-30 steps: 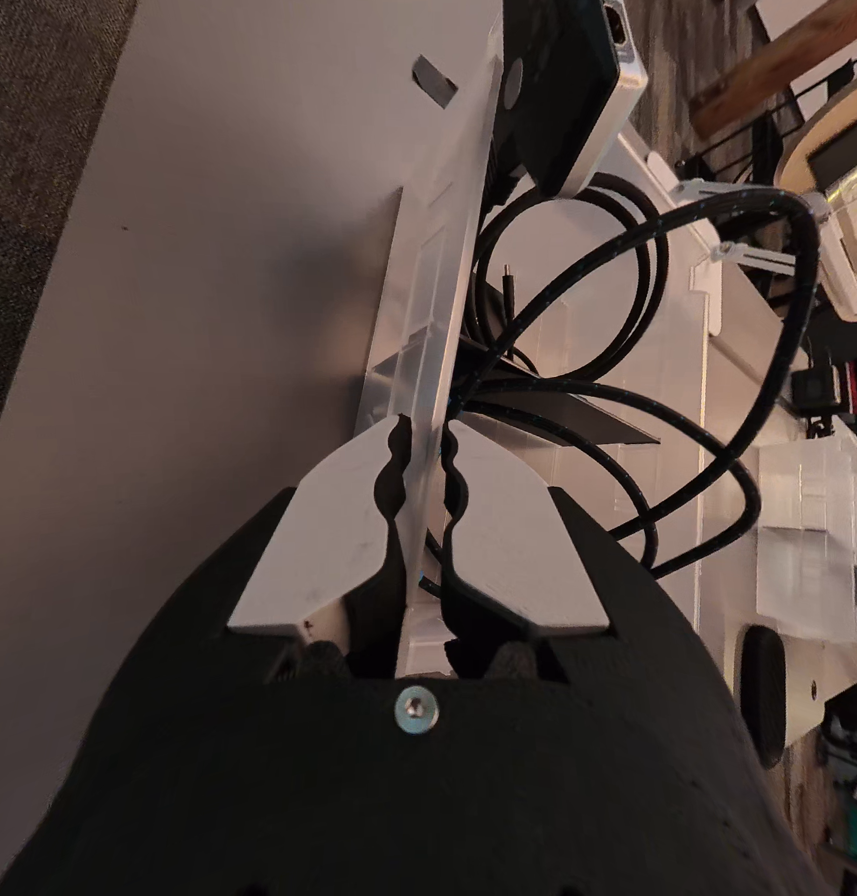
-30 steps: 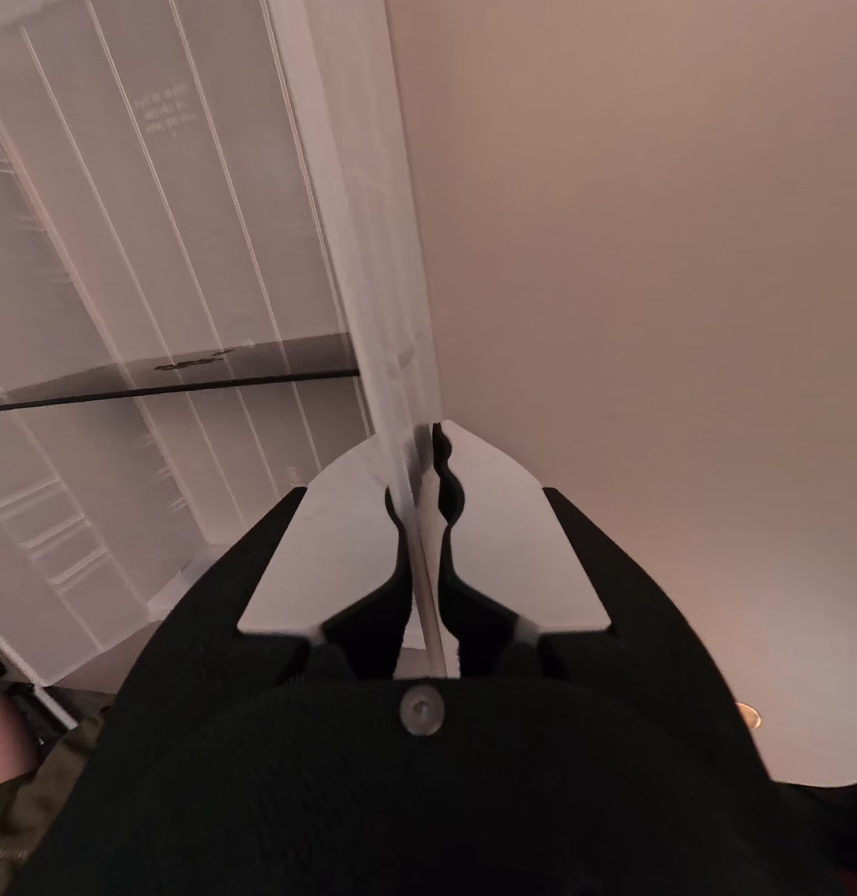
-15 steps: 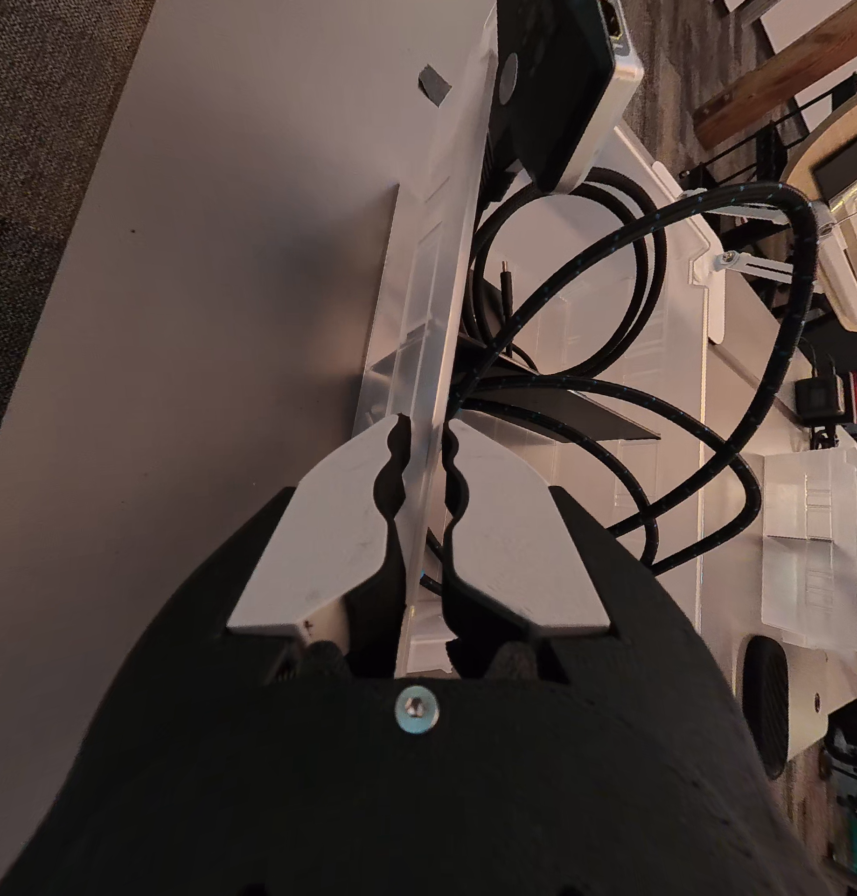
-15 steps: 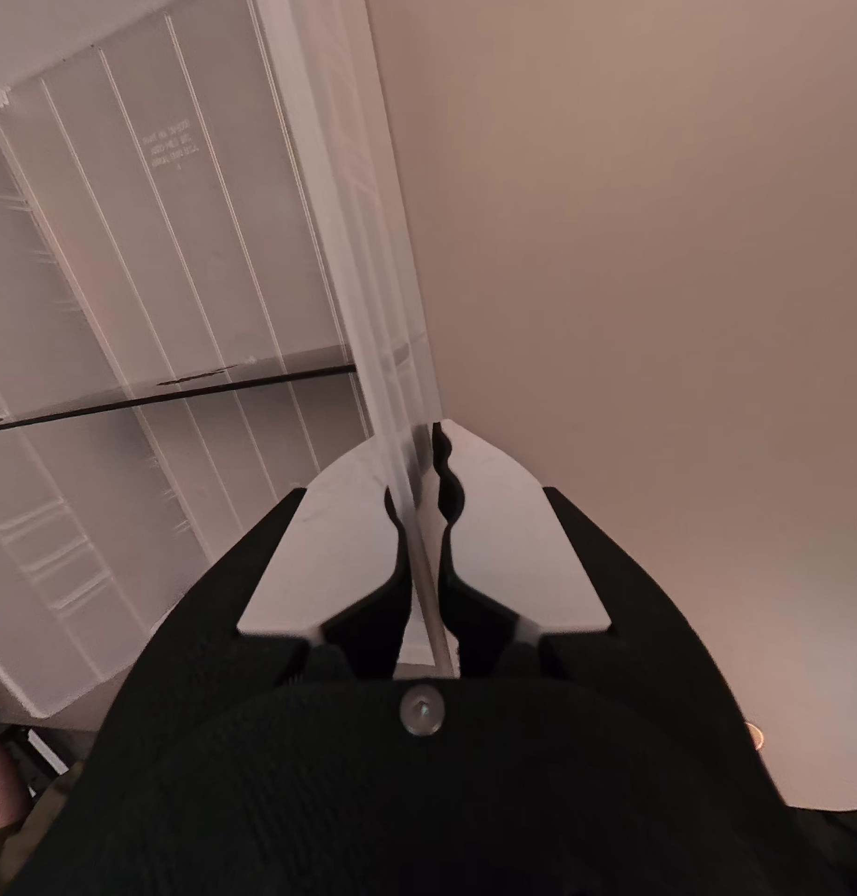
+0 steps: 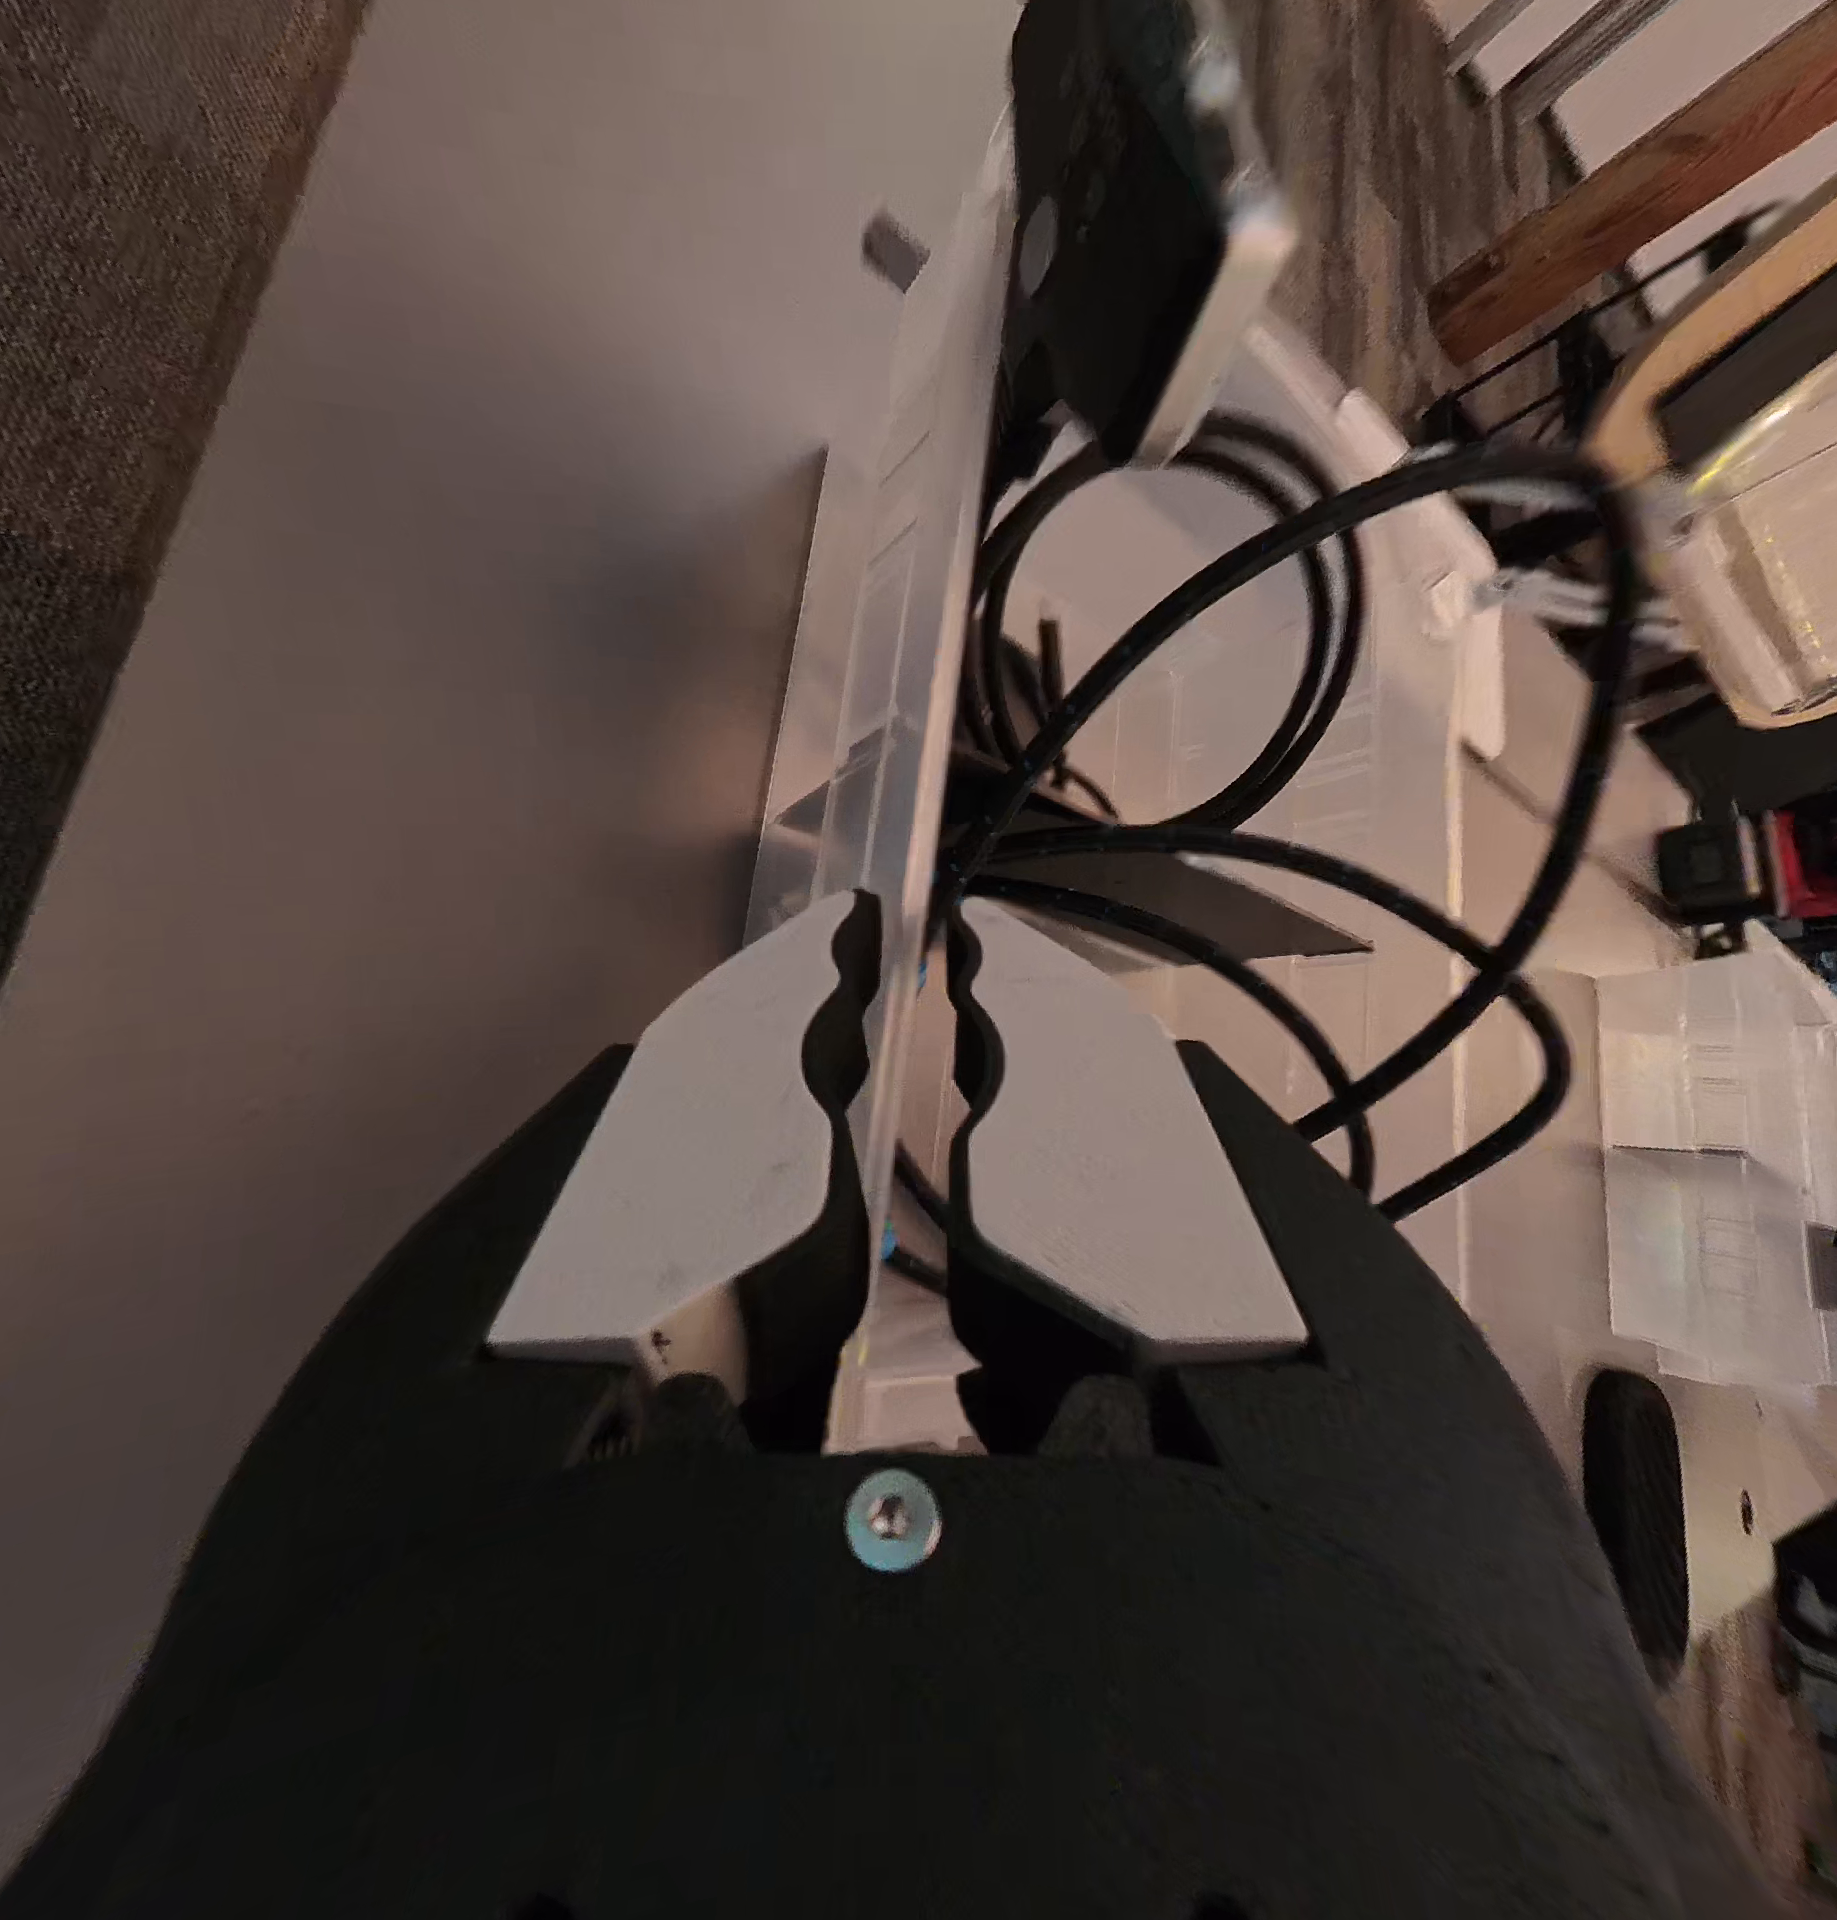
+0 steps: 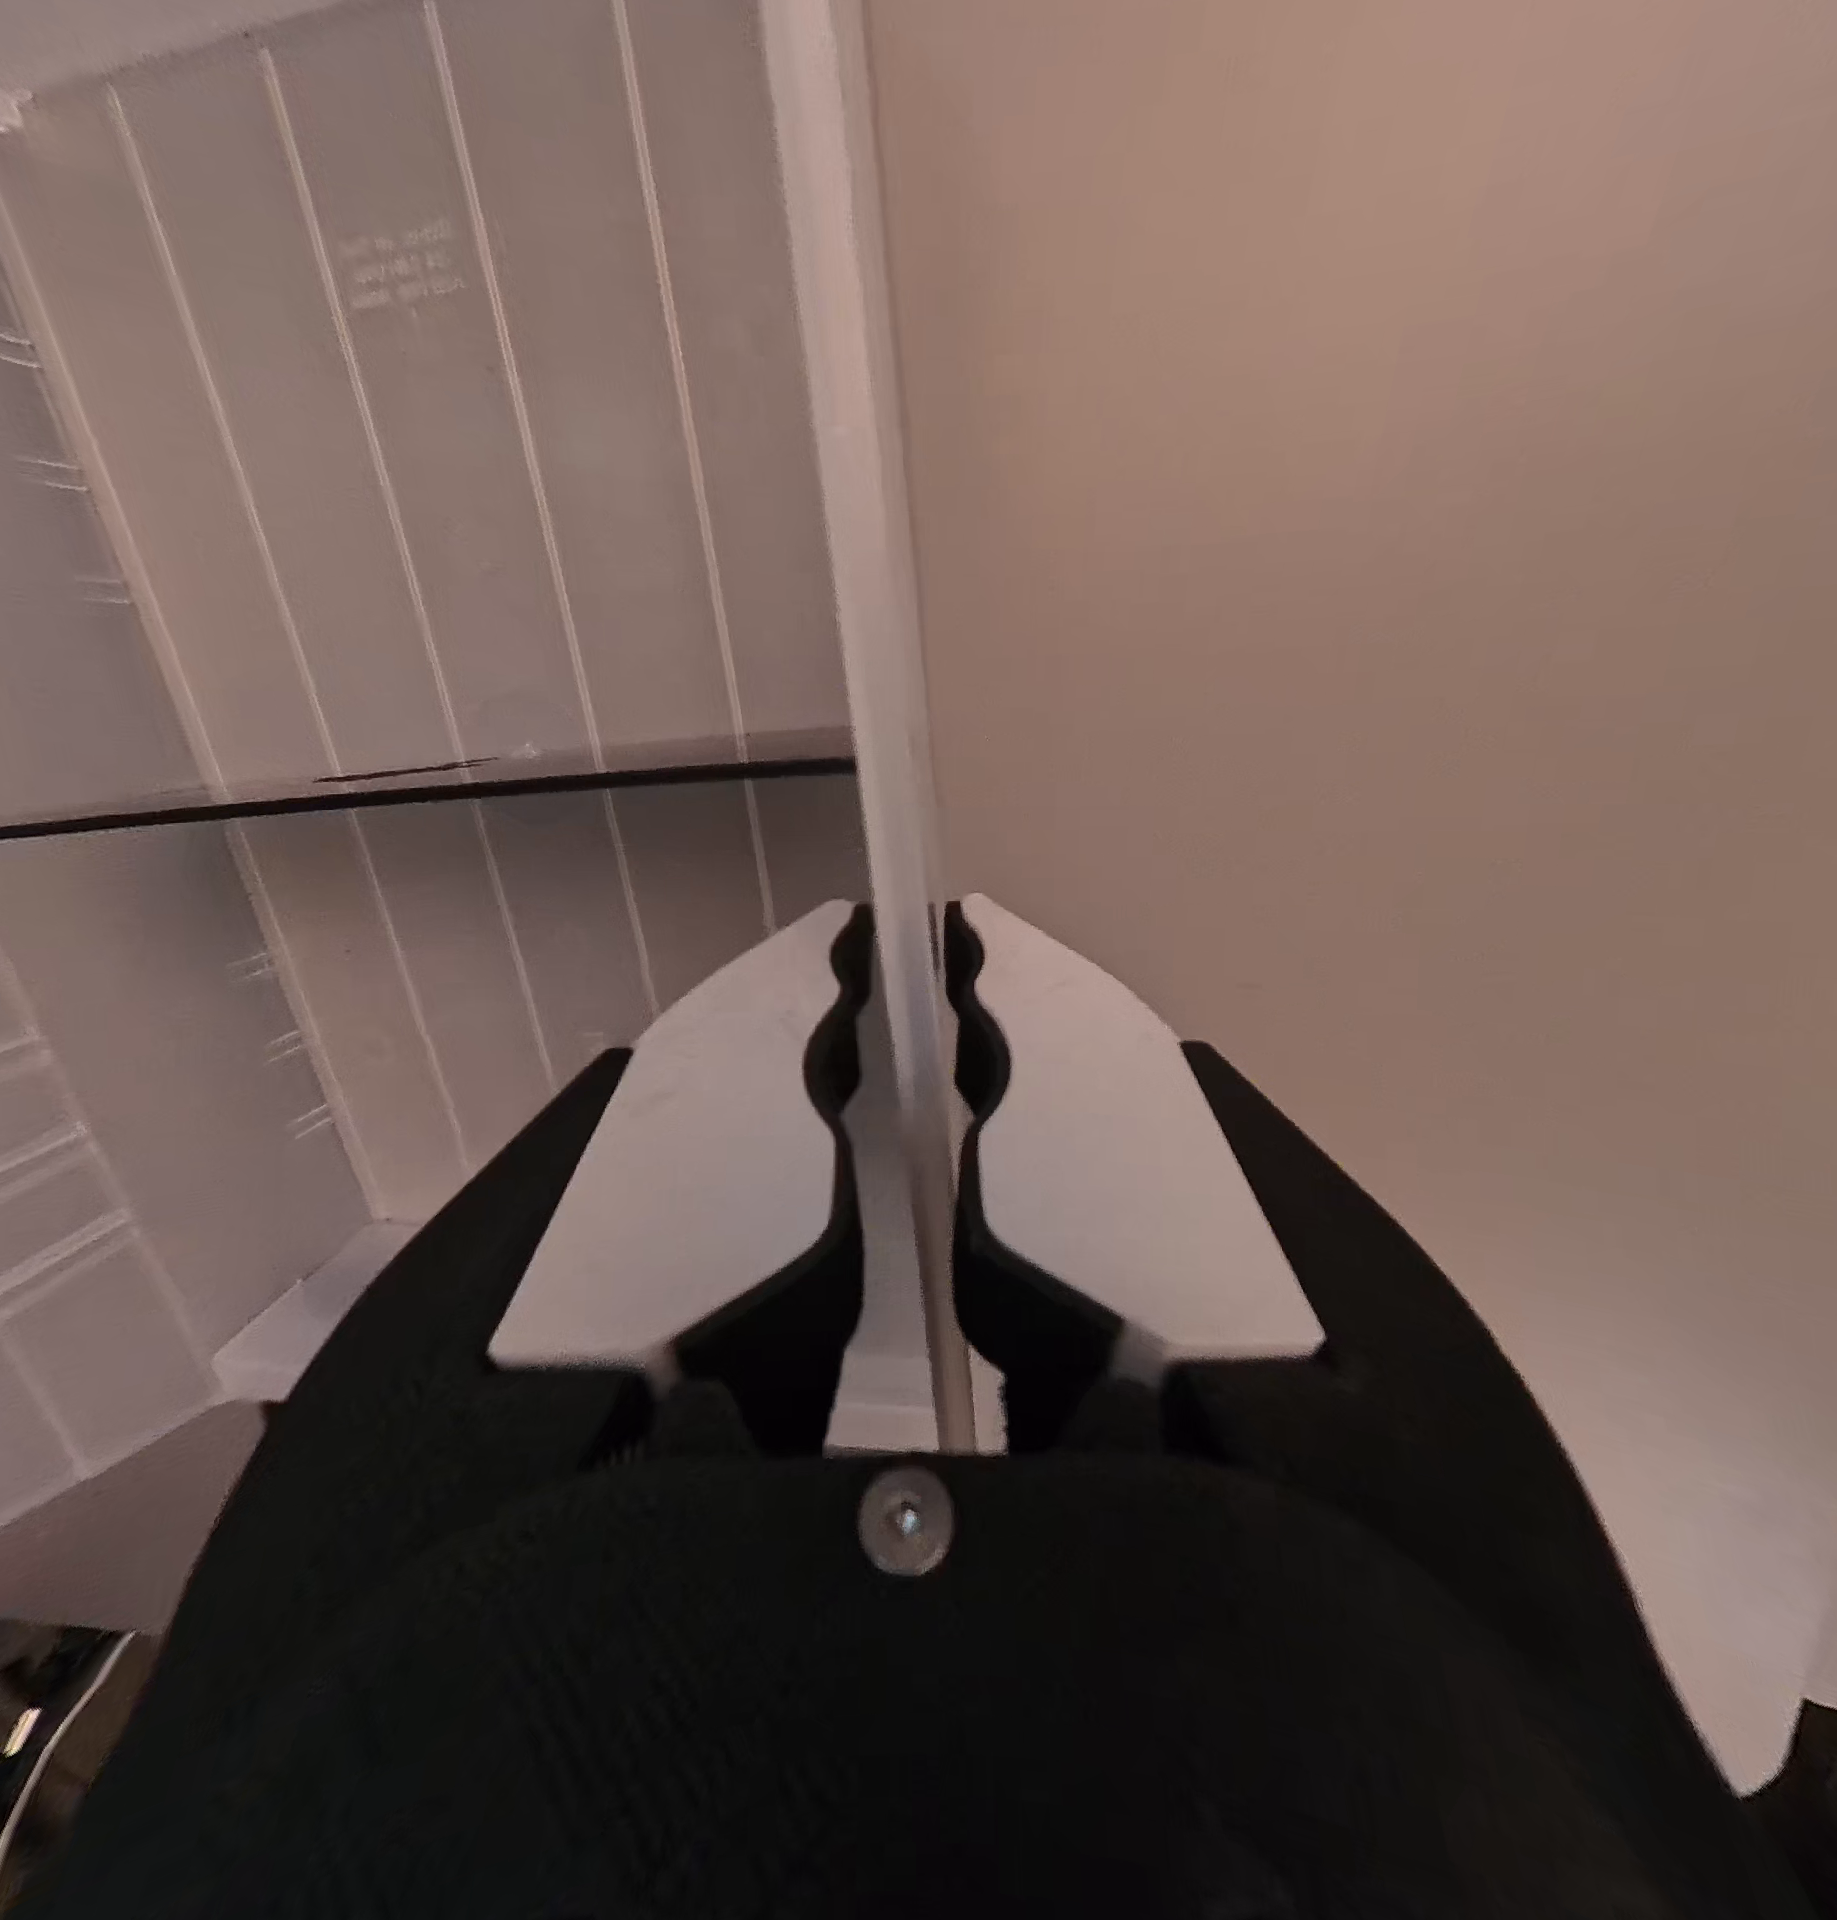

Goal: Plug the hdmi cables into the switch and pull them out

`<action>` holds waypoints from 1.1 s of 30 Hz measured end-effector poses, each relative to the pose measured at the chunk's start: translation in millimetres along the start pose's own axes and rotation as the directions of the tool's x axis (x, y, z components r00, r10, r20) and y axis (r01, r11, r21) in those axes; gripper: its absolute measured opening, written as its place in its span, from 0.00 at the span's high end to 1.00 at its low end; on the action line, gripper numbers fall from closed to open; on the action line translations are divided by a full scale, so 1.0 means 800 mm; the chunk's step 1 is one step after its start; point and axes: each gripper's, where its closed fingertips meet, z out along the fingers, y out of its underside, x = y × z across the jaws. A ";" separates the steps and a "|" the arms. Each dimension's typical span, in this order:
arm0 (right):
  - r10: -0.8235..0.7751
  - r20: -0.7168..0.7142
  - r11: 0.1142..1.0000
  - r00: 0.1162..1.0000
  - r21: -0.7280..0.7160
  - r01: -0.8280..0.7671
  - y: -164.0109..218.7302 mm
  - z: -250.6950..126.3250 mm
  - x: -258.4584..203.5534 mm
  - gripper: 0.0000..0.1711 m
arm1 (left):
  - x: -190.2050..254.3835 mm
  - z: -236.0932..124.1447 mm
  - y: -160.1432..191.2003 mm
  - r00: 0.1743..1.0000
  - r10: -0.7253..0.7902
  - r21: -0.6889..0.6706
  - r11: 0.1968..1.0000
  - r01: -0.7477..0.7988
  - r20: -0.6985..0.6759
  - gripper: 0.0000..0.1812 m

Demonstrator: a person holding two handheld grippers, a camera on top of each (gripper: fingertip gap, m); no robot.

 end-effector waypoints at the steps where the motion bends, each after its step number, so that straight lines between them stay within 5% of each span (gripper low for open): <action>1: 0.008 0.023 1.000 1.000 0.002 -0.008 -0.001 -0.001 -0.004 0.88 | 0.007 -0.007 -0.010 1.000 0.019 0.046 0.999 -0.018 -0.016 0.91; 7: -0.034 -0.023 0.996 0.999 0.086 0.036 -0.021 -0.040 -0.011 0.79 | 0.052 -0.039 -0.050 0.954 0.297 0.232 0.926 -0.298 0.041 0.81; 12: -0.119 -0.172 0.926 0.978 0.337 0.172 -0.066 -0.114 -0.031 0.78 | 0.074 -0.015 -0.056 0.877 0.463 0.227 0.847 -0.481 0.131 0.76; 15: -0.226 -0.198 0.745 0.954 0.595 0.301 -0.102 -0.174 -0.087 0.77 | 0.081 0.011 -0.051 0.859 0.496 0.176 0.841 -0.512 0.130 0.76; 18: -0.367 -0.187 0.465 0.911 0.811 0.354 -0.114 -0.241 -0.168 0.77 | 0.071 0.033 -0.049 0.836 0.517 0.122 0.832 -0.541 0.184 0.77; 25: -0.579 -0.129 -0.130 0.805 0.989 0.065 -0.054 -0.394 -0.312 0.77 | 0.071 0.063 -0.045 0.785 0.576 0.069 0.795 -0.603 0.229 0.81; 28: -0.633 -0.142 -0.221 0.761 0.975 -0.002 -0.031 -0.420 -0.345 0.81 | 0.061 0.072 -0.043 0.752 0.598 0.032 0.777 -0.629 0.278 0.87; 33: -0.700 -0.151 -0.217 0.698 0.976 -0.006 -0.018 -0.407 -0.373 0.84 | 0.069 0.066 -0.046 0.736 0.619 0.056 0.754 -0.655 0.272 0.95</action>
